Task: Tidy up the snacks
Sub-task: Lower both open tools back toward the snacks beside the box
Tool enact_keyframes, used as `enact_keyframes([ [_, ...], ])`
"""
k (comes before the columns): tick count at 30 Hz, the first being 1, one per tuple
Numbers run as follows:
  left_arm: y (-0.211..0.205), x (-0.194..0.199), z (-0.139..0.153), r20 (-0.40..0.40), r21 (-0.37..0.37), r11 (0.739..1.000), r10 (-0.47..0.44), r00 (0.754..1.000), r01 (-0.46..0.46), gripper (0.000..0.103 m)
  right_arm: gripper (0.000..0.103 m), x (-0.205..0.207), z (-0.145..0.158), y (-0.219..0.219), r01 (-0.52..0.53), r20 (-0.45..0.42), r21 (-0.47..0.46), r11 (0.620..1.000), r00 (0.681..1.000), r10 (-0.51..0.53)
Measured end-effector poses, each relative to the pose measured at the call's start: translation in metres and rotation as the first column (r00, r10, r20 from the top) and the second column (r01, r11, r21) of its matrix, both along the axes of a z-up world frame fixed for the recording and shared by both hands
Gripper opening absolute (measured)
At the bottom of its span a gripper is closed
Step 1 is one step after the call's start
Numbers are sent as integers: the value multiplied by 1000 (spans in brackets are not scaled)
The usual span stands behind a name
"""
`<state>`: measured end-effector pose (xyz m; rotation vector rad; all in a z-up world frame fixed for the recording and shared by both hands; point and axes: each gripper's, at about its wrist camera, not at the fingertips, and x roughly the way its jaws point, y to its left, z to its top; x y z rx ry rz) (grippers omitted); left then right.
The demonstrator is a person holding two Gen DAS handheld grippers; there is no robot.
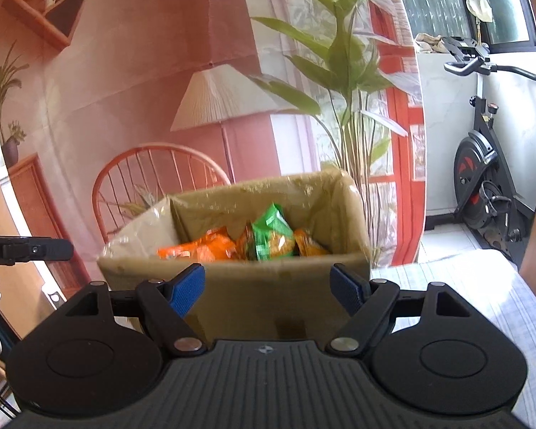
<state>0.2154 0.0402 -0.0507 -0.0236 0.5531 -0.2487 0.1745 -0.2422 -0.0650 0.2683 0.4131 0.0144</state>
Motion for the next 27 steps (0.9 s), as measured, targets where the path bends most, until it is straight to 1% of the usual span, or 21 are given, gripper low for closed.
enact_keyframes([
  [10, 17, -33, -48, -73, -25, 999, 41, 997, -43, 77, 80, -32, -34, 20, -28, -60, -52, 998, 998, 25],
  [11, 18, -36, -52, -125, -43, 998, 33, 992, -38, 77, 80, -35, -38, 23, -33, -63, -60, 998, 998, 29],
  [13, 18, -42, -62, -145, -50, 998, 35, 989, -43, 77, 80, -40, -48, 29, -49, -76, -69, 996, 996, 44],
  [16, 16, -51, -75, -161, -57, 997, 37, 986, -47, 77, 79, -45, -62, 35, -69, -103, -62, 996, 993, 62],
  [21, 9, -66, -92, -173, -70, 997, 25, 985, -38, 77, 79, -52, -82, 38, -72, -125, -32, 997, 990, 68],
  [27, -1, -72, -113, -211, -77, 997, 13, 977, -30, 77, 79, -52, -105, 40, -81, -167, -29, 996, 983, 75],
])
